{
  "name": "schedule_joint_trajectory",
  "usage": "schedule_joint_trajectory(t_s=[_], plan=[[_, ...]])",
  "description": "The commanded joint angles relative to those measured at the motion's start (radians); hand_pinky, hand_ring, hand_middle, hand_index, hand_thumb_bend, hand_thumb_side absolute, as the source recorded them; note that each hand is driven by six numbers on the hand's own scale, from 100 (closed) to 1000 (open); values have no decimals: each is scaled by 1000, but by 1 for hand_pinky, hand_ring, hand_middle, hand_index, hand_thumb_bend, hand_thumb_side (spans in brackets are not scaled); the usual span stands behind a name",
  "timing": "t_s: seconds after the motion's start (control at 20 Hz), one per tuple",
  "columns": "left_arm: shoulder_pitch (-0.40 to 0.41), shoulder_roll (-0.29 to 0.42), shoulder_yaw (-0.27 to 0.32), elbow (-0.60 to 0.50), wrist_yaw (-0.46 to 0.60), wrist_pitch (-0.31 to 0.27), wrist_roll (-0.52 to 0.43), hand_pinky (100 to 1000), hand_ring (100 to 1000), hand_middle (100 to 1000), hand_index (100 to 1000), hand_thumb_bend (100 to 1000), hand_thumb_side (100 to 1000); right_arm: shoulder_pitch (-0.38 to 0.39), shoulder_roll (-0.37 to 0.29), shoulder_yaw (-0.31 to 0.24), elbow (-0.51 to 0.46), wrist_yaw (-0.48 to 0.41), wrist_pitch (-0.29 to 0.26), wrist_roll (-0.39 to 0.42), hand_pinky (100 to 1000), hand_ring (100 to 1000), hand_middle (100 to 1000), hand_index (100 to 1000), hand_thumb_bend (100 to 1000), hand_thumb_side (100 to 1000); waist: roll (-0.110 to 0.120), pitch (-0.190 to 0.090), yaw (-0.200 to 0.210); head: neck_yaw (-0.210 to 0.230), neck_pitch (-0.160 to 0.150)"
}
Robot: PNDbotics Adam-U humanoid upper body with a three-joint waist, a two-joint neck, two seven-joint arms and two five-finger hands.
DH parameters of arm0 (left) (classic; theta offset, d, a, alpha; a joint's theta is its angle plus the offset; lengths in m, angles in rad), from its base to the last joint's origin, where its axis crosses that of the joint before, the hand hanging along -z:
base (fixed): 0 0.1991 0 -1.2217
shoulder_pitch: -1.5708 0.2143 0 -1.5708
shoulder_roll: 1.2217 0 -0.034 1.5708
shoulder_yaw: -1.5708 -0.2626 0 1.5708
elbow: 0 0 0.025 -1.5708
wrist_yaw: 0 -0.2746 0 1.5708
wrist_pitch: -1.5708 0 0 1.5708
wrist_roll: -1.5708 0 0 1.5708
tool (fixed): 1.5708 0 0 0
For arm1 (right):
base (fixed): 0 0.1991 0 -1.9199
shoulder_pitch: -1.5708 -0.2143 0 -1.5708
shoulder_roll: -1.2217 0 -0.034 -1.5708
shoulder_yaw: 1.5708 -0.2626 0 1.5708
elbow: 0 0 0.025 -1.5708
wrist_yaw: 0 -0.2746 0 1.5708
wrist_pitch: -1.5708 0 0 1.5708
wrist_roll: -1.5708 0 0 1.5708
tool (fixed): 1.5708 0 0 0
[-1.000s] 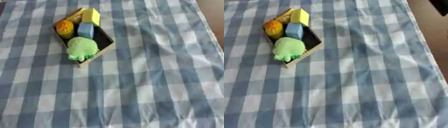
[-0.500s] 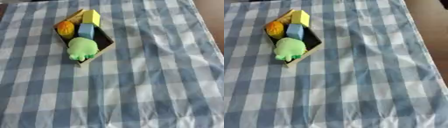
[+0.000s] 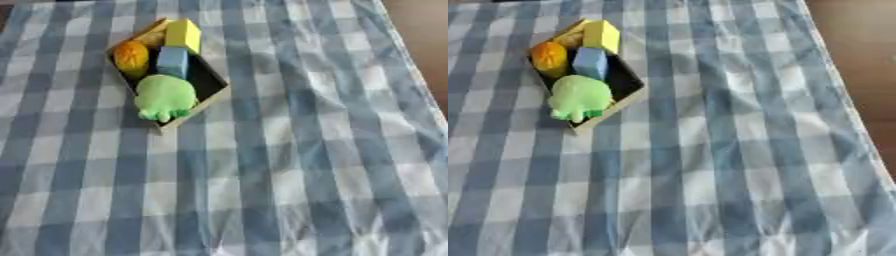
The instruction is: Pick up objects on the table and place them in the box.
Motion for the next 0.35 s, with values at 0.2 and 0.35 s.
schedule_joint_trajectory(t_s=[0.2, 0.35], plan=[[31, -13, 22, -19, -52, -47, 13, 764, 772, 797, 881, 420, 466, -1, -5, -17, -17, -15, -40, -2, 937, 867, 803, 843, 100, 714, -17, -35, -1, 8, -9], [51, -22, 21, -19, -67, -54, 14, 763, 772, 799, 884, 418, 468, 1, -4, -16, -17, -18, -46, 3, 937, 866, 814, 849, 100, 715, -17, -38, 0, 16, -6]])
